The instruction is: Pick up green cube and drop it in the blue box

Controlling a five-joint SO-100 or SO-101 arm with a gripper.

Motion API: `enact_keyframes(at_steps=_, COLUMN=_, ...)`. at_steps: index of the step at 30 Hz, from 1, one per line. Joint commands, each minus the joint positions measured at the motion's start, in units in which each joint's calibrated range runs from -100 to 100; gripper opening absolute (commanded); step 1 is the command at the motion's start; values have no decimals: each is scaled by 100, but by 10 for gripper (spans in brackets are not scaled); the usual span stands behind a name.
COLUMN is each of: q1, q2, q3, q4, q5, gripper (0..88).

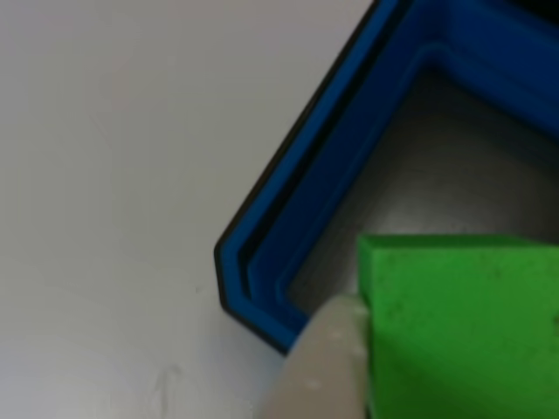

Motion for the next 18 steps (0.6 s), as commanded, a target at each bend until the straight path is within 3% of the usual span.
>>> enact_keyframes(at_steps=1, q1=176, q2=168, q3=-362, q4=-1128, q5=20, gripper=12)
enact_keyframes(at_steps=18, q1=267, q2=745, q3=-362, q4=-2253, q5=-15, gripper=12)
